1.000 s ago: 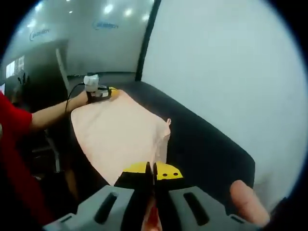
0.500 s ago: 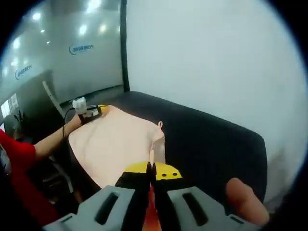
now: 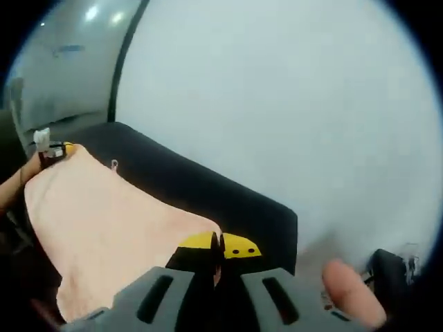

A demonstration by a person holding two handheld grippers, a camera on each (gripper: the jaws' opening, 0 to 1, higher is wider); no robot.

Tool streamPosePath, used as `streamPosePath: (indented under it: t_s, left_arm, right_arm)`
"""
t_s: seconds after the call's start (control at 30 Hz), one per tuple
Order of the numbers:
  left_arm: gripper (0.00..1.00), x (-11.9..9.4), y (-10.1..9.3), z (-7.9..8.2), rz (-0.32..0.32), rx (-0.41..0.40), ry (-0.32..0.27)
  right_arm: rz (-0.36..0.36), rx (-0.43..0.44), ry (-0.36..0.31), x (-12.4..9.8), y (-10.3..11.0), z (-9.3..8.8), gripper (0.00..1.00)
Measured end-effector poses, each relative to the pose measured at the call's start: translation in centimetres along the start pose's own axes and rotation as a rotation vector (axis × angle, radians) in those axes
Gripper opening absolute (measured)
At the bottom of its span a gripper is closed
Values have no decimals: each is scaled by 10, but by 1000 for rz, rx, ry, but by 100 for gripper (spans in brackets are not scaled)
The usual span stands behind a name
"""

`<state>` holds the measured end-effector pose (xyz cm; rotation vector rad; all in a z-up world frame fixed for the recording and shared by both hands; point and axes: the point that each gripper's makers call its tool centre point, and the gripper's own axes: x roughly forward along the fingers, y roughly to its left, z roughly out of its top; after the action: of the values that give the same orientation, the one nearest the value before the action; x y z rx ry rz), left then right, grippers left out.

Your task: Fold the towel on the table until its edges align and the towel forms a compact rectangular stack.

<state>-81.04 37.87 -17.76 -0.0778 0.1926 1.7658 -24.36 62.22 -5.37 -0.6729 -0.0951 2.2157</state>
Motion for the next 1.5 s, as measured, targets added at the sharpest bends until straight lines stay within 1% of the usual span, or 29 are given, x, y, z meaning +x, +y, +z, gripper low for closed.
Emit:
streamPosePath:
  t_s: [0.1, 0.13, 0.2, 0.23, 0.27, 0.33, 0.43, 0.5, 0.53, 0.57, 0.6, 0.63, 0.67, 0.7, 0.77, 0.8, 0.87, 0.93, 1.0, 1.03, 1.07, 1.1, 1.17, 1.23, 1.3, 1.33, 1.4, 1.47, 1.5]
  left_arm:
    - [1, 9, 11, 12, 2, 10, 17]
    - [1, 5, 10, 16, -1, 9, 17]
    - [1, -3, 10, 30, -10, 10, 17]
    - [1, -9, 13, 44, -4, 31, -25]
    - [1, -17, 10, 57, -10, 42, -61]
    - [0, -32, 10, 80, 0, 88, -105]
    - [0, -56, 2, 108, 9, 105, -143]
    - [0, -67, 1, 127, 14, 137, -169]
    - [0, -75, -2, 141, 22, 169, -186]
    - [0, -83, -6, 154, 27, 183, -202]
    - [0, -94, -8, 171, 33, 193, -223]
    - [0, -103, -11, 183, 37, 201, -235]
    - [0, -112, -14, 196, 42, 207, -246]
    - [0, -122, -16, 209, 46, 210, -268]
    - [0, -143, -25, 230, 38, 218, -294]
    - [0, -152, -23, 241, 39, 214, -304]
    - [0, -174, -23, 259, 44, 212, -324]
    - [0, -197, -25, 279, 56, 223, -355]
    - [0, -217, -23, 295, 67, 241, -373]
    - [0, -225, -22, 302, 62, 231, -383]
    - [0, -232, -24, 307, 38, 195, -394]
    - [0, -239, -24, 310, 24, 182, -394]
    - [0, -246, -28, 312, 14, 193, -384]
    - [0, -245, -29, 312, 18, 236, -333]
    - [0, -231, -30, 301, 46, 294, -271]
    - [0, -218, -25, 296, 43, 304, -237]
    - [0, -194, -20, 288, 44, 293, -220]
    - [0, -166, -11, 271, 35, 296, -143]
    - [0, -152, -10, 262, 21, 300, -111]
  right_arm:
    - [-10, 42, -2, 20, -14, -13, 0]
    - [-9, 55, -10, 24, -15, -16, 0]
    - [-8, 76, -30, 21, -9, -20, 0]
    - [-3, 88, -70, 17, -5, -15, 0]
    - [3, 93, -105, 10, -3, -11, 0]
    - [7, 101, -165, -4, -5, 0, 0]
    - [-17, 102, -243, -39, -13, 15, 0]
    - [-23, 120, -307, -67, -18, 30, 0]
    - [-35, 119, -341, -83, -22, 38, 0]
    - [-83, 105, -355, -104, -27, 41, 0]
    - [-106, 98, -373, -119, -31, 46, 0]
    - [-108, 96, -402, -128, -33, 53, 0]
    - [-105, 111, -434, -144, -33, 59, 0]
    - [-93, 147, -449, -159, -32, 62, 0]
    - [-84, 227, -498, -190, -32, 68, 0]
    - [-80, 246, -520, -206, -33, 70, 0]
    - [-88, 238, -573, -238, -32, 76, 0]
    - [-117, 209, -625, -266, -34, 81, 0]
    - [-126, 205, -635, -282, -37, 80, 0]
    - [-118, 223, -648, -287, -42, 81, 0]
    - [-83, 252, -660, -289, -40, 81, 0]
    - [-59, 267, -651, -288, -40, 78, 0]
    - [-42, 279, -622, -277, -43, 73, 0]
    - [-25, 270, -573, -255, -40, 65, 0]
    - [-7, 265, -527, -230, -36, 59, 0]
    - [-3, 244, -504, -216, -35, 57, 0]
    - [-15, 226, -457, -186, -36, 52, 0]
    - [-34, 188, -401, -155, -39, 45, 0]
    - [-39, 190, -376, -142, -41, 40, 0]
